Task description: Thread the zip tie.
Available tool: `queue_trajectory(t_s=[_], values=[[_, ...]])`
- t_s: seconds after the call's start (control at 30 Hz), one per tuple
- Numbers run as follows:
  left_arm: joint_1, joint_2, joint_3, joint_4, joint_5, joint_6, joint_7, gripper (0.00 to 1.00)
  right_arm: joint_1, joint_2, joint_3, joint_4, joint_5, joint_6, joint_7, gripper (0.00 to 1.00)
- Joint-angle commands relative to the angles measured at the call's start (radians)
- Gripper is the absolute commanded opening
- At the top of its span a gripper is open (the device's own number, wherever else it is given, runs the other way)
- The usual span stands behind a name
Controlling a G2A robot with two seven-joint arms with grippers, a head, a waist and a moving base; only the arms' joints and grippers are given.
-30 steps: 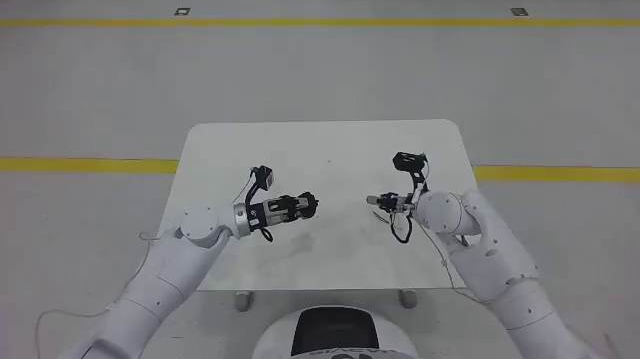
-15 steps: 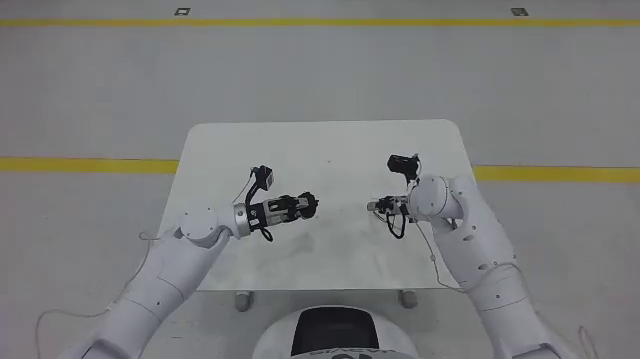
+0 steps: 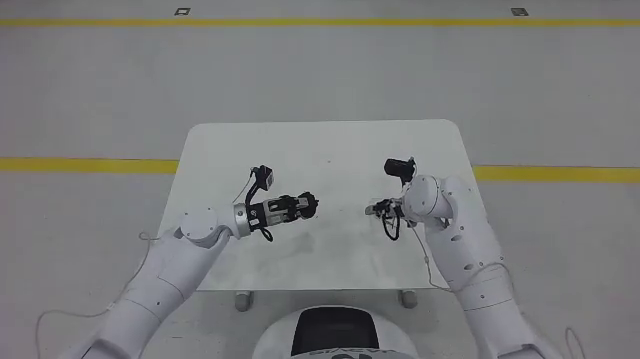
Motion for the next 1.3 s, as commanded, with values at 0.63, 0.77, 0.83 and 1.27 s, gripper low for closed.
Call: queue_trajectory(t_s=[0.63,0.77,0.83,1.27], values=[[0.0,0.0,0.0,0.0,0.0,0.0,0.0,0.0,0.16,-0.053,0.02,0.317,0.024,0.008,0.0,0.48],[0.0,0.0,0.0,0.0,0.0,0.0,0.0,0.0,0.171,-0.063,0.023,0.344,0.008,0.008,0.001,0.45],[0.0,0.0,0.0,0.0,0.0,0.0,0.0,0.0,0.177,-0.069,0.025,0.358,0.001,0.008,0.003,0.44],[0.0,0.0,0.0,0.0,0.0,0.0,0.0,0.0,0.198,-0.094,0.048,0.41,-0.061,0.008,0.014,0.41]])
